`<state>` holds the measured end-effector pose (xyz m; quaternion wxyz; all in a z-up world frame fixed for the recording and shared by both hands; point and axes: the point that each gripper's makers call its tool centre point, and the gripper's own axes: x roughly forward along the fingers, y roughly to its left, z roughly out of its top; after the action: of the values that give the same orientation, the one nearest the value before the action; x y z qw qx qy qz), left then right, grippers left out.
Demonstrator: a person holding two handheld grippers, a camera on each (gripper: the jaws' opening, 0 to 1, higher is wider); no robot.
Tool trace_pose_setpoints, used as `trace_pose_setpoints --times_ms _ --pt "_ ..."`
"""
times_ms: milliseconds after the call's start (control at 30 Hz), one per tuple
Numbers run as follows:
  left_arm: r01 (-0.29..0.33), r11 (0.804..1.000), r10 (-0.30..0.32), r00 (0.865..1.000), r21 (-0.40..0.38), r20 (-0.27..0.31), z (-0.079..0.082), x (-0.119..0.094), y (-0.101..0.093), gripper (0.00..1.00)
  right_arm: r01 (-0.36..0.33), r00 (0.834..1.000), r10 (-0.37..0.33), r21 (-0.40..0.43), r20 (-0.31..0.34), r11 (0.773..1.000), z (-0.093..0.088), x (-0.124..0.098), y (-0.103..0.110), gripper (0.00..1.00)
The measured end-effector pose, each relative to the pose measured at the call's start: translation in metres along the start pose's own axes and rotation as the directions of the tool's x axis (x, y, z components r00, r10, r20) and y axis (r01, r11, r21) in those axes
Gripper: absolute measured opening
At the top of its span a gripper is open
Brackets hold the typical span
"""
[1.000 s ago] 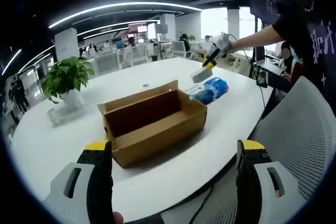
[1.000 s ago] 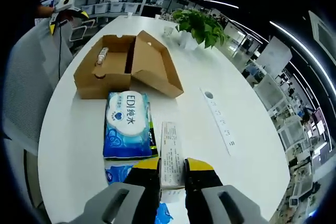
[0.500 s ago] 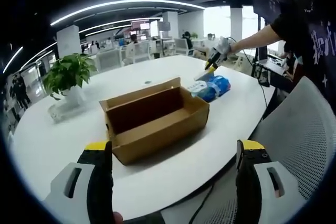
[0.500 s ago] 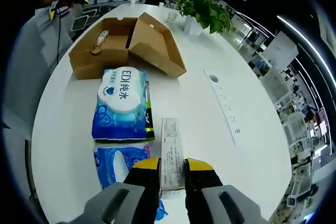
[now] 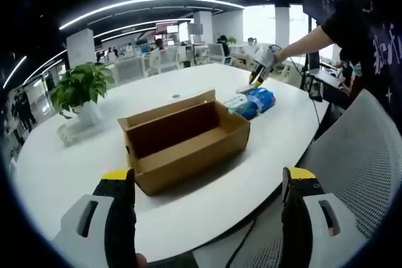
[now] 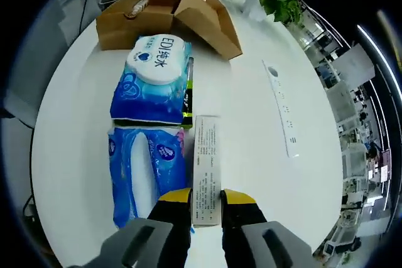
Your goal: Operate the shoe box by opening the lid, removing the specified soft item, and placing it in the target area until the item is outside and the box remains undamaged.
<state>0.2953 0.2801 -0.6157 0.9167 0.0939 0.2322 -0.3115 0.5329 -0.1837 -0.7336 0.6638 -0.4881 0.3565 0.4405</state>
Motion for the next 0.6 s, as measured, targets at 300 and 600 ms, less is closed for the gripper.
trace_pose_setpoints --times_ms 300,600 --pt "-0.007 1.000 0.007 1.000 0.007 -0.003 -0.0003 -0.0006 0.0010 0.97 -0.009 0.999 0.008 -0.039 -0.039 0.999 -0.0086 0.0003 -0.0016 0.13" --pt "-0.012 1.000 0.012 1.000 0.007 -0.001 -0.0001 -0.0010 0.0020 0.97 -0.009 0.999 0.007 -0.046 -0.047 0.999 -0.0099 0.0018 -0.0056 0.14"
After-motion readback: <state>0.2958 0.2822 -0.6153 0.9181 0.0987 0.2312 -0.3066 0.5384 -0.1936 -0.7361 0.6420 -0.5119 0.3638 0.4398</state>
